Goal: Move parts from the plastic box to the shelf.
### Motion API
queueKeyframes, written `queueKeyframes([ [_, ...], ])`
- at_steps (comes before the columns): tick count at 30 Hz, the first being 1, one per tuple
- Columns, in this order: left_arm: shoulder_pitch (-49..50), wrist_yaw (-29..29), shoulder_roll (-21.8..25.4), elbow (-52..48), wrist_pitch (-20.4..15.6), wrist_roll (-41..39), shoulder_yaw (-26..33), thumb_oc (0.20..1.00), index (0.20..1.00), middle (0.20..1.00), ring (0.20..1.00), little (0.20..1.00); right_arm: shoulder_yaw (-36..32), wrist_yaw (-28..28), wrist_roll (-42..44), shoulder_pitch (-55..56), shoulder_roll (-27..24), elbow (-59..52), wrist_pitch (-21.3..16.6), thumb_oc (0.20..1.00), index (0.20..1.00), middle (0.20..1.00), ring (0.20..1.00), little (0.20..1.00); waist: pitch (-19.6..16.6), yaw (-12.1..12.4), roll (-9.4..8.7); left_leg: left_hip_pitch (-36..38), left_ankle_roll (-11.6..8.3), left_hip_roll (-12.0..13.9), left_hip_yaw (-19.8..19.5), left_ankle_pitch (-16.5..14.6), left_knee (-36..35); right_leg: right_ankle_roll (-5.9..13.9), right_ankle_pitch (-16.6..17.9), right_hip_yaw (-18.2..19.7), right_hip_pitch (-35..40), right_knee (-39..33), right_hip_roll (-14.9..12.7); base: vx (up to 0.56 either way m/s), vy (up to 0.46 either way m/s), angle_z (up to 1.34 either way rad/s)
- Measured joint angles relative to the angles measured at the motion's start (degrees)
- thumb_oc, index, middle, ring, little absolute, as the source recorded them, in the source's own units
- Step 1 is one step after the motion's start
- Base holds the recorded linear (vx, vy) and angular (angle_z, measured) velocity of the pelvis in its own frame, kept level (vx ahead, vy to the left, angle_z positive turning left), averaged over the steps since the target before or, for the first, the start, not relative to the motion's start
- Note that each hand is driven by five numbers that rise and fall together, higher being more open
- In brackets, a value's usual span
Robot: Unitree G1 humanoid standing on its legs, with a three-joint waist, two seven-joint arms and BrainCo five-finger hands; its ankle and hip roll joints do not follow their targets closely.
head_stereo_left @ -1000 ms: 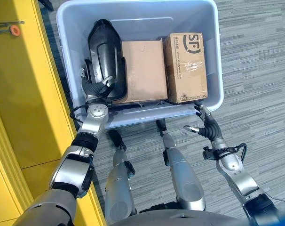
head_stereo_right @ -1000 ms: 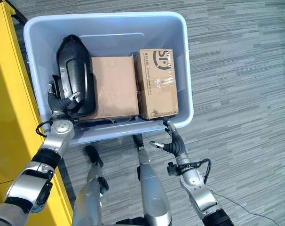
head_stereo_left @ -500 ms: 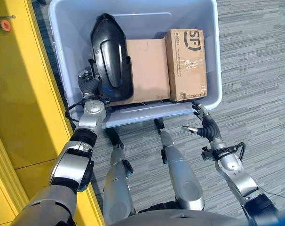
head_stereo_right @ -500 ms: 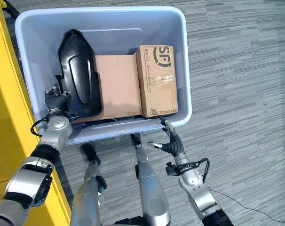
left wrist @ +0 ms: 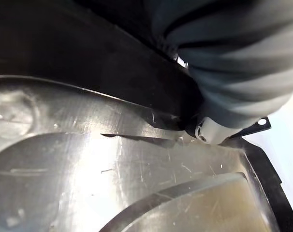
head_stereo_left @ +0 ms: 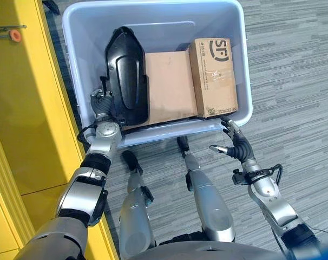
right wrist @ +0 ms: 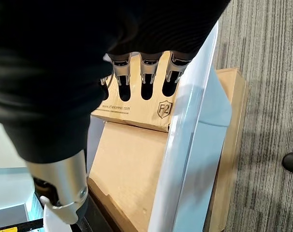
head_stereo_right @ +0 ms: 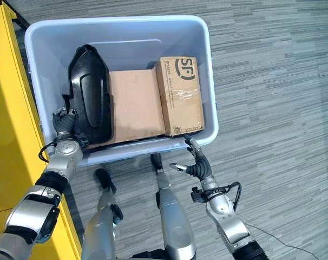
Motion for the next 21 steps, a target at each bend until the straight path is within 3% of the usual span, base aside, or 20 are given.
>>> queueKeyframes([
  [9,10.7,0.1,-0.9,-13.6,0.5,1.8,0.9,0.200,0.200,0.200,0.200,0.200,-0.4,0.0,0.0,-0.3,0.0,0.7,0.2,1.000,1.000,1.000,1.000,1.000,-0.1,2.1,0.13,2.7,0.14,0.0,-0.3,0.3,0.0,-0.07,0.0,-0.3,2.9,0.0,-0.1,-0.02,-0.006,0.01],
  [18,22.9,-0.1,-0.6,-32.9,-1.9,4.3,7.8,0.200,0.200,0.200,0.200,0.200,-5.0,1.6,-0.2,-0.1,0.0,1.2,1.8,1.000,1.000,1.000,1.000,1.000,-2.8,5.0,3.61,5.7,0.23,-0.2,-1.7,0.4,0.0,-0.14,-0.3,-1.7,6.7,0.0,-0.4,0.02,-0.003,0.07],
  [21,24.7,-0.7,-0.4,-35.0,-2.6,4.5,8.6,0.200,0.200,0.200,0.200,0.200,-5.1,2.3,-0.2,0.3,0.1,1.2,1.9,1.000,1.000,1.000,1.000,1.000,-4.0,6.1,4.52,6.3,0.25,-0.2,-2.1,0.4,0.0,-0.16,-0.5,-1.9,7.4,0.0,-0.4,0.01,-0.005,0.04],
])
